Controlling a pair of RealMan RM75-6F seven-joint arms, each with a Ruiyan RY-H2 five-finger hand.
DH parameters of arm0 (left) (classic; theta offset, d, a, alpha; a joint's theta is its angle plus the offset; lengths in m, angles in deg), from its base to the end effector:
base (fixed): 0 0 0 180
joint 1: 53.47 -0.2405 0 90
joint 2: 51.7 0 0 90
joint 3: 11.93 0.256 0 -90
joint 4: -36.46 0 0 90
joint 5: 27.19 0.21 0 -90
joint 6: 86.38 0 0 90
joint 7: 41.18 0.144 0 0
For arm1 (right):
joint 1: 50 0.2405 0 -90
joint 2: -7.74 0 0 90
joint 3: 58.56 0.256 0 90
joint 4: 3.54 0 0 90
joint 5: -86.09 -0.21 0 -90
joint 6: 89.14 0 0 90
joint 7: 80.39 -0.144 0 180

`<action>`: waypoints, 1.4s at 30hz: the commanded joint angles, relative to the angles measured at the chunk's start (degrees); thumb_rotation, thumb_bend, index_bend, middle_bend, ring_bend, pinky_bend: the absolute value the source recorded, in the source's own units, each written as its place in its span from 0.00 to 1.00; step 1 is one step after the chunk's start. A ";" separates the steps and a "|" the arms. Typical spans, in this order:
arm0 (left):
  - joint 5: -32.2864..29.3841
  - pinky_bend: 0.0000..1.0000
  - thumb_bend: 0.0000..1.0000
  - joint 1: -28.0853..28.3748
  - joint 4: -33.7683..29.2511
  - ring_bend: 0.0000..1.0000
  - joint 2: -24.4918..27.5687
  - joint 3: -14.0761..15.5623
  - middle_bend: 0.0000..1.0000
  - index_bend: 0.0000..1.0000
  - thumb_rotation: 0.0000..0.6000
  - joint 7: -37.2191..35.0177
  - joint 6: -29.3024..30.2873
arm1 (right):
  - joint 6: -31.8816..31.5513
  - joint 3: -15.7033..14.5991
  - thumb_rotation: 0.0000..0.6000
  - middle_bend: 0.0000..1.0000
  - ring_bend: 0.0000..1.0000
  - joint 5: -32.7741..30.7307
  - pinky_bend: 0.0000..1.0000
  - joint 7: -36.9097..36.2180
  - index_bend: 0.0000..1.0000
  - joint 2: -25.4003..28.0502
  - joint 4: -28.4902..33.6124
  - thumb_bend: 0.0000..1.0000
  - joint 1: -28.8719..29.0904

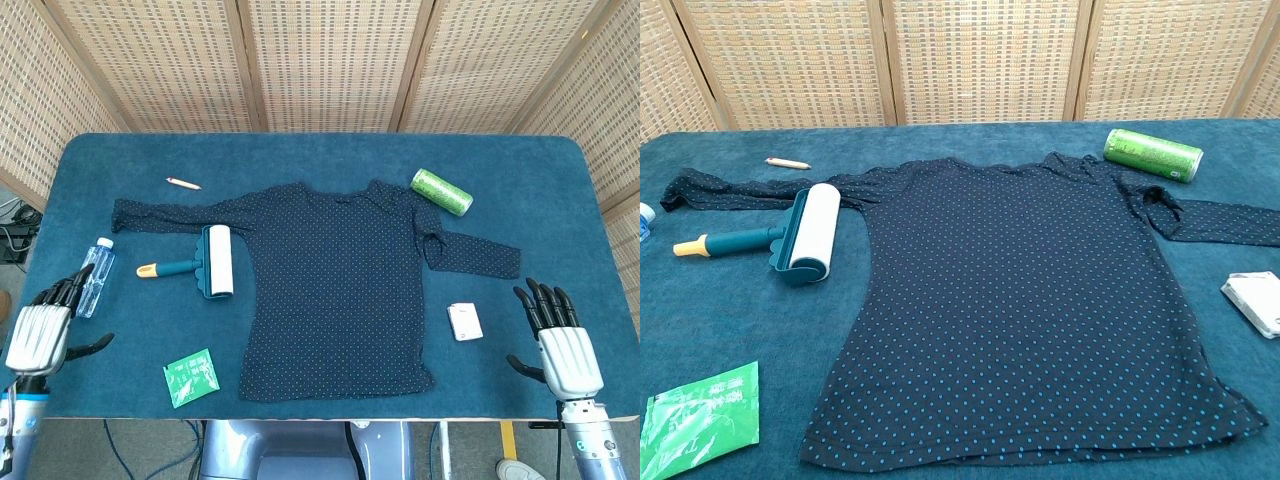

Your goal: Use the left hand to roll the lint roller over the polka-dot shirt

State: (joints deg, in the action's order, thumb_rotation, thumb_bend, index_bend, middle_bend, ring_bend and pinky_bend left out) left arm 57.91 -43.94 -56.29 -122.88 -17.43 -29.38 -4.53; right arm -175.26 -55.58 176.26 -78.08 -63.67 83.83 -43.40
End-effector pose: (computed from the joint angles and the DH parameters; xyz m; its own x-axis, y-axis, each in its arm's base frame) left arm -0.2817 0.2131 0.1189 0.4599 -0.0150 0.8879 0.8847 -0.0782 -0.4595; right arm -0.2994 -0.1906 0.1245 0.3984 0.0303 0.9167 -0.9106 -0.1066 0.3993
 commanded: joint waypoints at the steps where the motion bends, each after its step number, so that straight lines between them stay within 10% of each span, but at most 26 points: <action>1: -2.61 0.56 0.09 3.31 -0.83 0.55 0.95 -1.91 0.66 0.08 1.00 0.77 -4.74 | 0.06 0.05 1.00 0.00 0.00 -0.08 0.00 -0.14 0.00 -0.04 -0.06 0.02 0.04; 16: -21.37 0.64 0.21 17.29 0.87 0.71 2.66 -8.85 0.88 0.43 1.00 8.34 -24.95 | 1.56 0.50 1.00 0.00 0.00 -1.80 0.00 -1.68 0.00 -0.13 -0.98 0.02 0.43; 28: -38.29 0.64 0.26 27.38 10.53 0.71 -2.93 -7.76 0.89 0.40 1.00 18.99 -34.08 | 2.79 0.66 1.00 0.00 0.00 -2.77 0.00 -1.92 0.00 -0.51 -1.73 0.02 0.86; 42: -42.21 0.65 0.26 30.95 15.86 0.72 -7.34 -4.68 0.89 0.39 1.00 20.86 -35.46 | 3.41 0.54 1.00 0.00 0.00 -3.03 0.00 -1.98 0.00 -0.74 -1.95 0.02 1.08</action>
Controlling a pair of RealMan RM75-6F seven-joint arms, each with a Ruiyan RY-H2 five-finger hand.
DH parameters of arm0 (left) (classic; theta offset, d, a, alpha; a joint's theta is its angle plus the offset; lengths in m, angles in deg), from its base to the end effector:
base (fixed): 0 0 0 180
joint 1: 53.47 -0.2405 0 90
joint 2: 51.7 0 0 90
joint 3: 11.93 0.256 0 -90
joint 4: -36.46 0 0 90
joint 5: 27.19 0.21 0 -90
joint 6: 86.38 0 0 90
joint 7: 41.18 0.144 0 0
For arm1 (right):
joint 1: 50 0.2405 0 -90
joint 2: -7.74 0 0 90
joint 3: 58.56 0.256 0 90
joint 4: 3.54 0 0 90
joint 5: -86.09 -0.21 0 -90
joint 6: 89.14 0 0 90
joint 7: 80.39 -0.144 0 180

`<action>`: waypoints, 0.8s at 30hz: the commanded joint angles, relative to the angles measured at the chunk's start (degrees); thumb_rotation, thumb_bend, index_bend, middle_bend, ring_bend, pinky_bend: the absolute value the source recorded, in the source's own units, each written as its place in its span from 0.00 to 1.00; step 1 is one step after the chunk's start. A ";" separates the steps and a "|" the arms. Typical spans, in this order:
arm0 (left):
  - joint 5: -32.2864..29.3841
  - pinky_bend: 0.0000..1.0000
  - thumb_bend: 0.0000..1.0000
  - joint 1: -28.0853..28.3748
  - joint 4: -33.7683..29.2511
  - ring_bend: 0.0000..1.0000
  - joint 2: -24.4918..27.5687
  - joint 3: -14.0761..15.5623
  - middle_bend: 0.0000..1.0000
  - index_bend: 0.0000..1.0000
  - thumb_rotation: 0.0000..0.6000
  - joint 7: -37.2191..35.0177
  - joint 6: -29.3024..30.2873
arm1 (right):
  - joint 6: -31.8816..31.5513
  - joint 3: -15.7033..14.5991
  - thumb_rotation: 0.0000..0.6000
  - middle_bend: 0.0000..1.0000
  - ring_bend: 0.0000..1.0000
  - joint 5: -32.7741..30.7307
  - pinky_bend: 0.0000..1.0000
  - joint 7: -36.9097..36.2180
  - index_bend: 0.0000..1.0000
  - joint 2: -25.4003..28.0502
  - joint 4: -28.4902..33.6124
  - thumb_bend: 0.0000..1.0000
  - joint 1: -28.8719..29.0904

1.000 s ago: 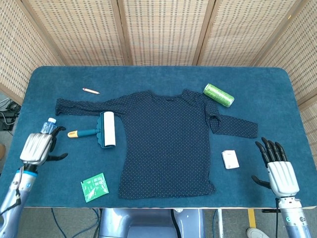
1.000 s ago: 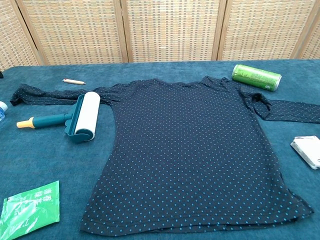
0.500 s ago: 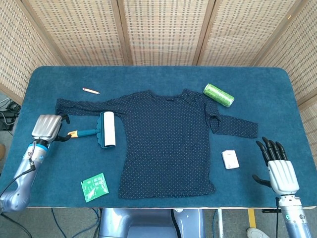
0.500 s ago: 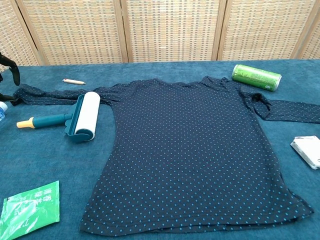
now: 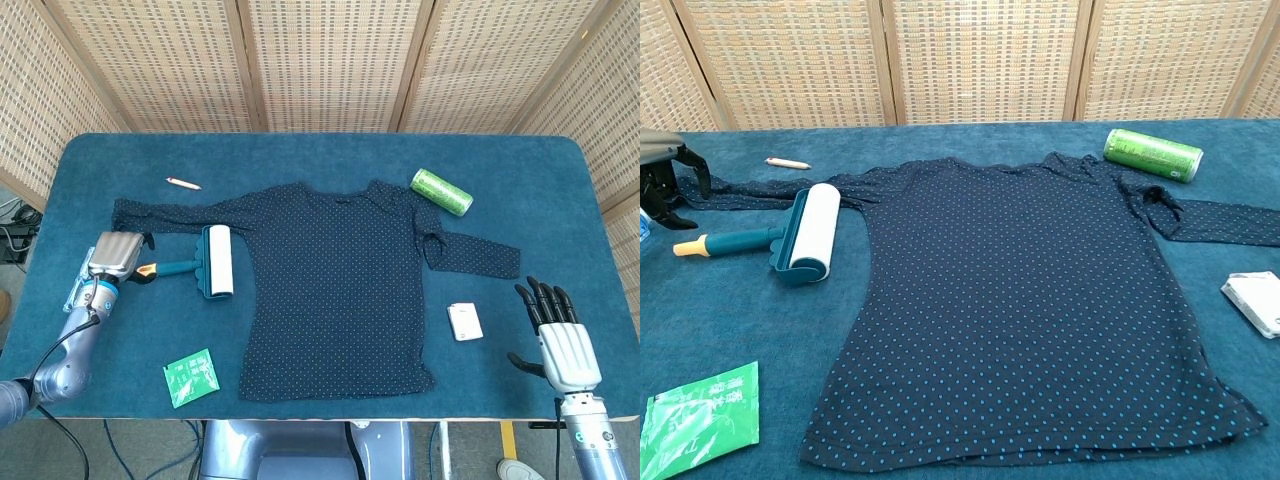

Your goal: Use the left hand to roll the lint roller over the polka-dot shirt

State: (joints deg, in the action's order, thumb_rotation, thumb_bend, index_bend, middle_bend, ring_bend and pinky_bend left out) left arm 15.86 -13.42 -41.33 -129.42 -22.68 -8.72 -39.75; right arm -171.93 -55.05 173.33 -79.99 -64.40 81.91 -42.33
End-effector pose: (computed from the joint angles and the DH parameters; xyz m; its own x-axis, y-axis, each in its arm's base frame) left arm -0.2603 0.3802 0.0635 0.6017 0.3563 0.7149 0.7757 -0.0471 -0.6293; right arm -0.3103 -0.1995 0.1195 0.3861 -0.0135 0.9224 -0.9205 -0.0710 0.3843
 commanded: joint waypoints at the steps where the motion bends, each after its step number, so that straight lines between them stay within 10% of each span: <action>1: -0.65 0.65 0.26 0.84 2.22 0.72 -1.81 0.95 0.89 0.40 1.00 0.38 -0.56 | 0.19 -0.03 1.00 0.00 0.00 -0.14 0.00 -0.18 0.00 -0.04 -0.05 0.02 0.03; 24: -2.89 0.65 0.31 4.28 11.60 0.72 -8.48 4.03 0.89 0.41 1.00 -0.61 -3.55 | 0.70 0.07 1.00 0.00 0.00 -0.73 0.00 -0.02 0.00 -0.51 -0.70 0.02 0.29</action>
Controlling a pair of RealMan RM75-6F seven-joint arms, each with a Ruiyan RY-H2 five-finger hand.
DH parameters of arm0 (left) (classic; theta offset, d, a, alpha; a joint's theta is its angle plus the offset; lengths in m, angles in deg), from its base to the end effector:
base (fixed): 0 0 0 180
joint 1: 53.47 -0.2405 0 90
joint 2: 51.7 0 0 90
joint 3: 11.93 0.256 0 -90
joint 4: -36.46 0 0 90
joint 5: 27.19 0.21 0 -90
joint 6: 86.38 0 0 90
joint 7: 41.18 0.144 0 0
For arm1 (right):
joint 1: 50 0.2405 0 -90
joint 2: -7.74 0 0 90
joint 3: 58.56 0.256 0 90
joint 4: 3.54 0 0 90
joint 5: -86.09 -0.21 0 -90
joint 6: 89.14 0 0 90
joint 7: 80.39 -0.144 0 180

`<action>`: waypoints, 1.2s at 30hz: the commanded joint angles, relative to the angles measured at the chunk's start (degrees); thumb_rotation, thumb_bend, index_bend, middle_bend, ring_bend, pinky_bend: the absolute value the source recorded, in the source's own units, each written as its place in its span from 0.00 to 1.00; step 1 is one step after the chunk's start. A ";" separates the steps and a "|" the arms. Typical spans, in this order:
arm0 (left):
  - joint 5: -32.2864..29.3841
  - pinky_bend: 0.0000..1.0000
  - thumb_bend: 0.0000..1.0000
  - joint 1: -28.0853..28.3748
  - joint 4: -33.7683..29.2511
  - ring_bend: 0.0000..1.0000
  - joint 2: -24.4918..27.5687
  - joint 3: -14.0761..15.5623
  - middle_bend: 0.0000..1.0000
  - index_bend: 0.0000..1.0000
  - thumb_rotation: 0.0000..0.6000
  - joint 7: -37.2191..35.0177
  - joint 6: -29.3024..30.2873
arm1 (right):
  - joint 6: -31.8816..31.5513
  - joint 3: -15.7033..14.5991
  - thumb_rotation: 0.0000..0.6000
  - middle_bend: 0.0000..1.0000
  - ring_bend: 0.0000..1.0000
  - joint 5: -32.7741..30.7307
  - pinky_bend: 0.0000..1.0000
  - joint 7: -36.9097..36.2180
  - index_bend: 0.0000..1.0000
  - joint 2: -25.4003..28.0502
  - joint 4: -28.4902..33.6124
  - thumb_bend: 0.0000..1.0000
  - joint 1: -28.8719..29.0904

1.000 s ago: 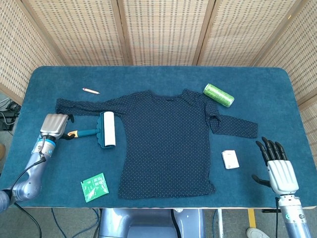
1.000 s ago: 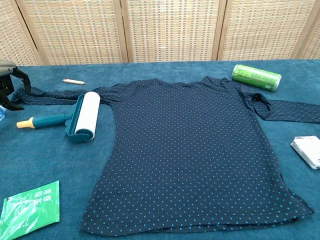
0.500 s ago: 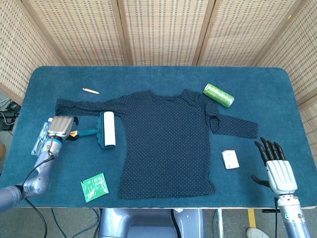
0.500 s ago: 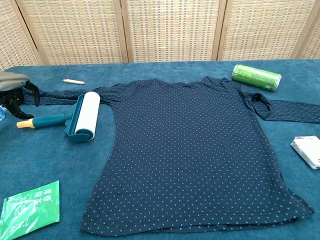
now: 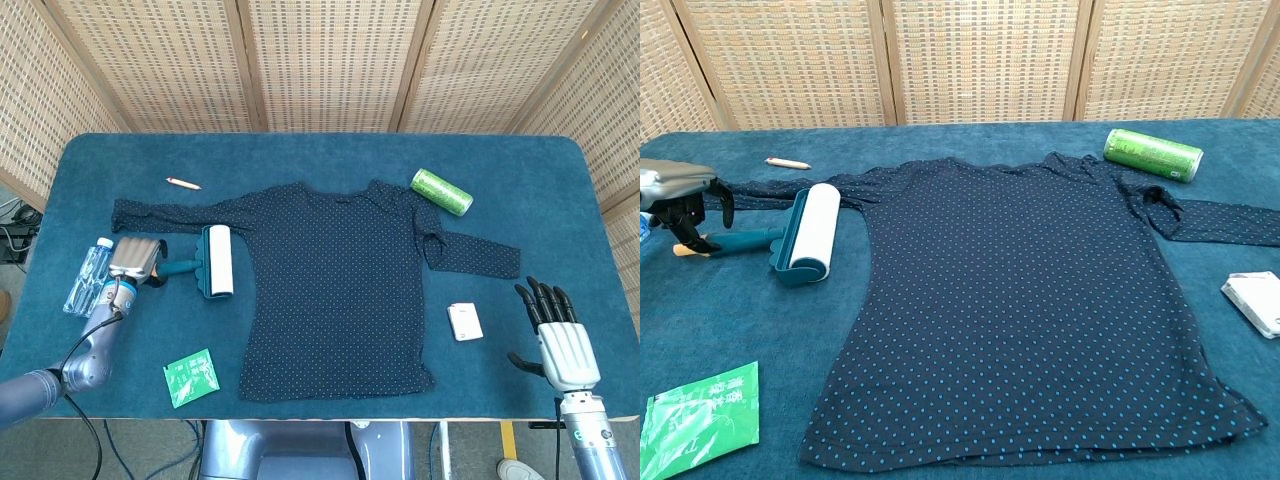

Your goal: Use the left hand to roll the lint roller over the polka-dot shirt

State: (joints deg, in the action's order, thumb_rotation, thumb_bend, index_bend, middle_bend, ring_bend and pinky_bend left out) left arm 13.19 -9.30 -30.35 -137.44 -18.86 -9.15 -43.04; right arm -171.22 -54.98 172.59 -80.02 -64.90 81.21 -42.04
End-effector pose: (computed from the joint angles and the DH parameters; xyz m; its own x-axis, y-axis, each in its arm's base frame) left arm -0.2685 0.3931 0.0245 0.6237 0.4078 0.6669 0.7490 -0.0675 -0.6592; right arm -0.3131 -0.2016 0.1170 0.3878 -0.0226 0.9215 -0.9205 -0.0619 0.3859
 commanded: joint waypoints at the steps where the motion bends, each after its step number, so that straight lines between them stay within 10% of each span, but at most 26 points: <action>1: -0.27 0.65 0.31 0.19 0.83 0.72 -0.58 0.29 0.89 0.41 1.00 -0.21 -0.35 | -0.02 0.00 1.00 0.00 0.00 -0.01 0.00 0.02 0.00 -0.01 0.00 0.02 0.00; 17: -0.78 0.65 0.31 0.50 5.16 0.72 -3.56 2.45 0.89 0.50 1.00 1.37 -0.46 | -0.50 -0.15 1.00 0.00 0.00 0.49 0.00 -0.17 0.00 -0.13 -0.09 0.02 -0.07; 26: 2.98 0.65 0.59 0.14 5.11 0.73 -4.63 1.91 0.92 0.84 1.00 0.84 4.41 | -1.04 -0.12 1.00 0.00 0.00 0.83 0.00 -1.21 0.00 0.08 0.05 0.02 -0.19; 36: 8.21 0.65 0.52 1.48 -8.98 0.73 5.14 0.95 0.92 0.87 1.00 5.84 10.03 | -1.80 0.01 1.00 0.00 0.00 1.15 0.00 -2.68 0.00 0.48 0.27 0.02 -0.42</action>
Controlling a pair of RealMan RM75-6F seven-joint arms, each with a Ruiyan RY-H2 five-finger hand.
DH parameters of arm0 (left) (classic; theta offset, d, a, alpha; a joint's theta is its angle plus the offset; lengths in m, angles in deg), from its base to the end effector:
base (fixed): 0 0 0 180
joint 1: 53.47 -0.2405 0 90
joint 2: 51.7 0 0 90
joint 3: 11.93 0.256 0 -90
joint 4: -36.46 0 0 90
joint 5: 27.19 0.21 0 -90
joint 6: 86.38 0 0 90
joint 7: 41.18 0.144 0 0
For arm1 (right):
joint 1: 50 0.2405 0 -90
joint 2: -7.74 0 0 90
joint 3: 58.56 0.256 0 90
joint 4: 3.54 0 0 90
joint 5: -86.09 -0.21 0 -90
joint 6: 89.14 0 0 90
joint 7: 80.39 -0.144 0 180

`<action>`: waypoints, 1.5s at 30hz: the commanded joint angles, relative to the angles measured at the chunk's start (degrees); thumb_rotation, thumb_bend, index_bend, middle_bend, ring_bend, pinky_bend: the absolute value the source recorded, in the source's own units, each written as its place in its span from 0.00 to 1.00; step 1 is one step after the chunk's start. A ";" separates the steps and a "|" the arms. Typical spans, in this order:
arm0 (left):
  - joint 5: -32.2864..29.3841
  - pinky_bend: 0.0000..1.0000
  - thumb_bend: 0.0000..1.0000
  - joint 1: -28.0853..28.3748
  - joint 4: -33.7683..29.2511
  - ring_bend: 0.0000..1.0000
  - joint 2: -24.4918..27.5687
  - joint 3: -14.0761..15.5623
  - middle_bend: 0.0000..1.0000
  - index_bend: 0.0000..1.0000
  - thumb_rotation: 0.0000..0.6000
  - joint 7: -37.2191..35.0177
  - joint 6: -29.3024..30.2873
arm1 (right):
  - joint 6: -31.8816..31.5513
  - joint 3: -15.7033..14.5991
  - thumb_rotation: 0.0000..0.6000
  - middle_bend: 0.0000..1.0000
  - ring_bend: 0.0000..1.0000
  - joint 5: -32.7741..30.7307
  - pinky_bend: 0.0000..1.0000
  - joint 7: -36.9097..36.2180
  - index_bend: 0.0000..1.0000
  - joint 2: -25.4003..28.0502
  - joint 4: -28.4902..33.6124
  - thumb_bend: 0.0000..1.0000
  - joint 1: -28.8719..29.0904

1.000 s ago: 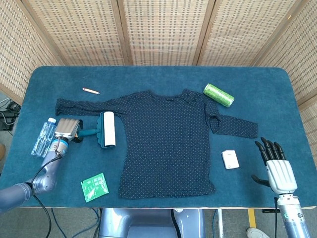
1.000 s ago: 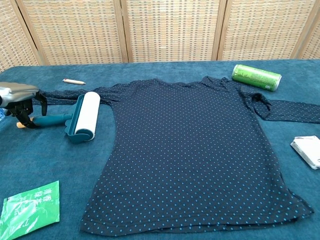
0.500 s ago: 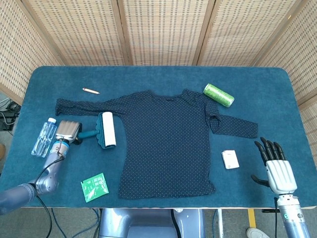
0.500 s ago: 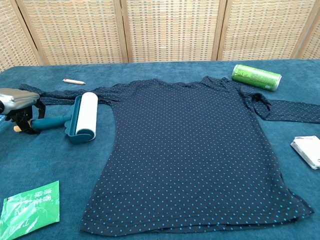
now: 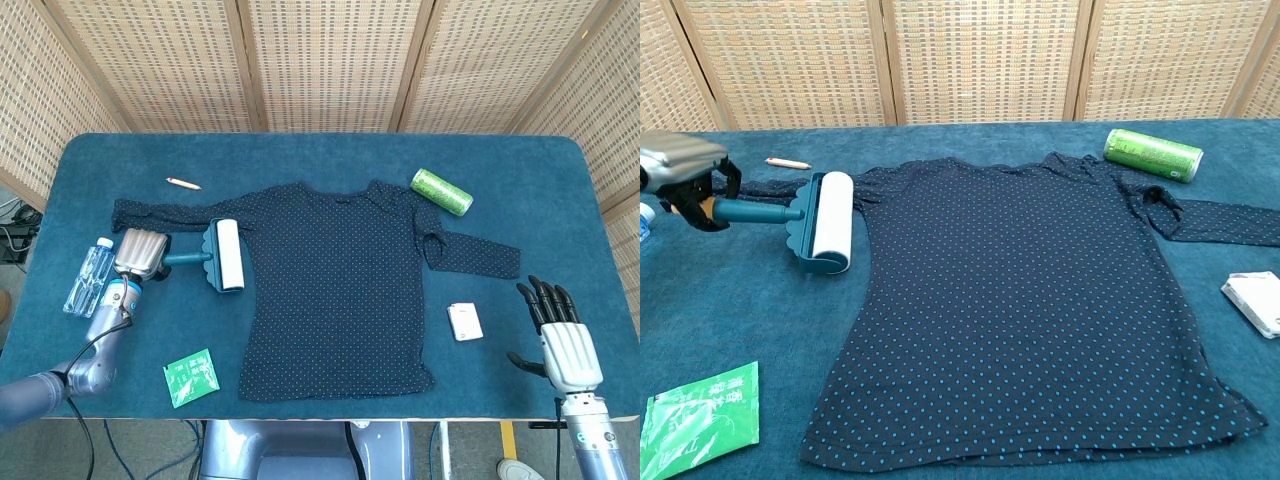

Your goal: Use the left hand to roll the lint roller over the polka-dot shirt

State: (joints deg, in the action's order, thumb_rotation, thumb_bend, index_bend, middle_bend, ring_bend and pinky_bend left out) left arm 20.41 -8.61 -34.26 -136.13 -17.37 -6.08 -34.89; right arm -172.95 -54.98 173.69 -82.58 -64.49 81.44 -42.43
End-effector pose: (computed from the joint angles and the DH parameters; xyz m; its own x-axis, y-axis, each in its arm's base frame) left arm -0.2424 0.3926 0.0344 0.7455 0.2538 0.6163 0.6608 -0.1599 -0.7334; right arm -0.3103 -0.1994 0.1220 0.3496 0.0023 0.9369 -0.9342 -0.0748 0.3488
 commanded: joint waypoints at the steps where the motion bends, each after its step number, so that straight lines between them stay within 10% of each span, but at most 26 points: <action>1: 0.97 0.65 0.49 0.94 -5.96 0.73 4.39 -0.66 0.92 0.87 1.00 3.19 2.06 | -0.09 0.02 1.00 0.00 0.00 0.06 0.00 -0.21 0.00 0.10 0.05 0.02 -0.04; 14: -4.42 0.65 0.39 5.20 -16.03 0.73 6.56 -2.35 0.92 0.85 1.00 12.88 4.59 | 0.31 0.43 1.00 0.00 0.00 -0.80 0.00 -2.01 0.00 0.56 -0.48 0.02 -0.02; 45: -24.92 0.65 0.41 15.32 -14.71 0.73 -0.57 -2.37 0.92 0.86 1.00 19.76 -1.48 | 4.73 1.53 1.00 0.00 0.00 -5.00 0.00 -3.09 0.00 -0.60 -3.98 0.02 1.19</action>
State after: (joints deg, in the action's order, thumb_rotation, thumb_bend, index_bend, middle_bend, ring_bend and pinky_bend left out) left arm -2.72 5.98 -49.17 -136.61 -20.24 13.72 -34.84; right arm -168.27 -53.47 168.75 -85.68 -65.06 77.51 -41.26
